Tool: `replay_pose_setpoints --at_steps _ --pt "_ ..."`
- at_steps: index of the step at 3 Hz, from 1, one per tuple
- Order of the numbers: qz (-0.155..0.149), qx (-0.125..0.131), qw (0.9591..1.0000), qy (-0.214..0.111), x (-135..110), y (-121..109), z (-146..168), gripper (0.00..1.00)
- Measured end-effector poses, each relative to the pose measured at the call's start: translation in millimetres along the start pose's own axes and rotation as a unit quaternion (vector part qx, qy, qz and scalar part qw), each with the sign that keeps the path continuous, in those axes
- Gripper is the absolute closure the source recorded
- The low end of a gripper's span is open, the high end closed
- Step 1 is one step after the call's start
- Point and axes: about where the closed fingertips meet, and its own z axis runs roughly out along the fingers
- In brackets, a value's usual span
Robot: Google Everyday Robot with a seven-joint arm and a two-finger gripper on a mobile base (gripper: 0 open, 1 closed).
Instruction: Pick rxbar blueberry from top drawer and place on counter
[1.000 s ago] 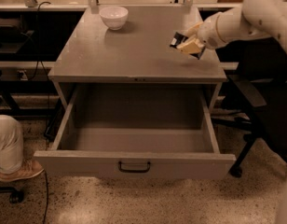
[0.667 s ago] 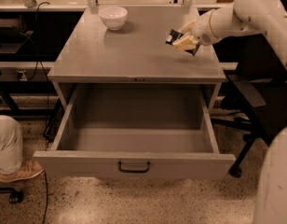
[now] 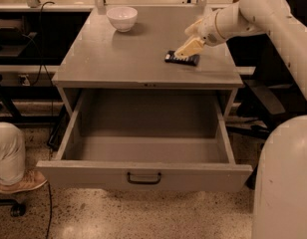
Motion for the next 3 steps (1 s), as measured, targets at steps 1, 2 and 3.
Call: replay_pose_setpoints --at_steps 1,2,3 --pt "0.003 0.003 1.0000 0.000 2 -3 -1 0.00" --pt "0.033 0.025 0.9990 0.017 32 -10 -29 0.00" --pt "0.083 0.067 0.9935 0.040 75 -17 -81 0.00"
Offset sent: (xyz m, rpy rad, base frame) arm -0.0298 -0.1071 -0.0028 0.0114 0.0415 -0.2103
